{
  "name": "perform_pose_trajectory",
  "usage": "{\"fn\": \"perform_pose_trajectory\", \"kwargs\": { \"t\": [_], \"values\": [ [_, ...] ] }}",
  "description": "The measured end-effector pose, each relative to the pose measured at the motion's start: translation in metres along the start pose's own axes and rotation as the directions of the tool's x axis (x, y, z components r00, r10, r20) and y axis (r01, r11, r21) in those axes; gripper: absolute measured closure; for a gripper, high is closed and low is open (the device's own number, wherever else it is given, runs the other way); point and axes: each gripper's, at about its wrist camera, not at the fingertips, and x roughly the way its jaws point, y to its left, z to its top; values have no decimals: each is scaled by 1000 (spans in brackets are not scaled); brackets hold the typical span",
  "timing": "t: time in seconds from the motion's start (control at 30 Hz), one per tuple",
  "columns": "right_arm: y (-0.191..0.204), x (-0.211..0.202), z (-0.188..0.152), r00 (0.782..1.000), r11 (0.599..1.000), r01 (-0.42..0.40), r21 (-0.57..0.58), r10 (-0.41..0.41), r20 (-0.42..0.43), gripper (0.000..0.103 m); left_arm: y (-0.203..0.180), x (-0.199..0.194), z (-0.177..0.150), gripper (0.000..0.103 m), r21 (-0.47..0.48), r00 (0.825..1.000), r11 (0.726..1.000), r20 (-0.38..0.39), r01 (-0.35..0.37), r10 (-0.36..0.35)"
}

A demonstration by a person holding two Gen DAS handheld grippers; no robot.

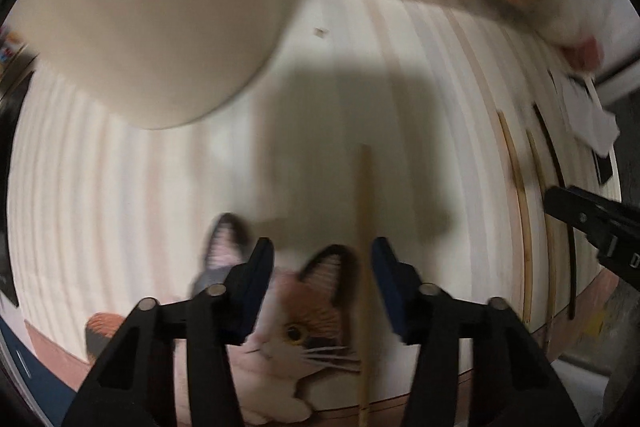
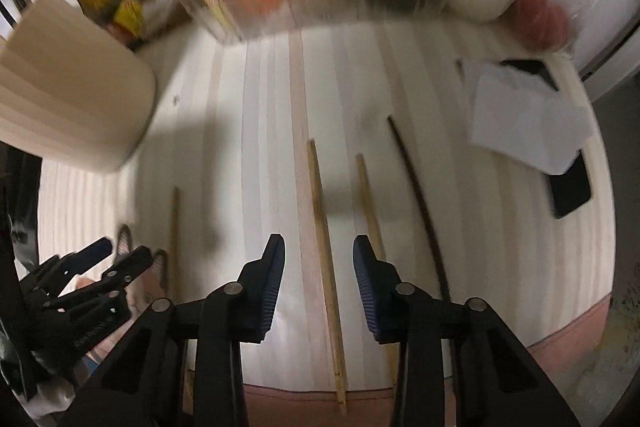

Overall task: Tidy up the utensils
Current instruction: 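Grasp a wooden chopstick with the left tool while the right tool grasps another wooden one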

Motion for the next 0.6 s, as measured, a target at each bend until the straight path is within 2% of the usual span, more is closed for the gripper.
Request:
{"fn": "perform_pose_trajectory", "kwargs": {
  "t": [0.07,0.1,0.17,0.2,0.27,0.37,0.6],
  "values": [
    [0,10,0,1000,1000,2,-10,-2,-25,66,-14,7,-1,65,43,1000,999,-11,-7,7],
    [1,13,0,999,1000,4,-13,-5,-34,66,-20,7,-2,69,68,999,997,3,-37,37],
    [1,21,2,999,1000,7,-20,-8,-53,68,-26,6,-1,82,97,999,995,15,-35,34],
    [2,24,2,998,1000,10,-25,-12,-60,72,-29,6,-1,97,100,999,994,16,-41,40],
    [6,34,-4,996,999,34,-40,-37,-86,96,-24,5,0,98,86,999,996,14,-36,35],
    [15,35,-12,996,997,61,-47,-64,-68,96,-5,2,0,99,51,998,997,19,-64,63],
    [56,39,-33,991,998,-57,5,57,-121,96,71,-7,-16,99,-86,991,987,-16,-134,133]
  ]
}}
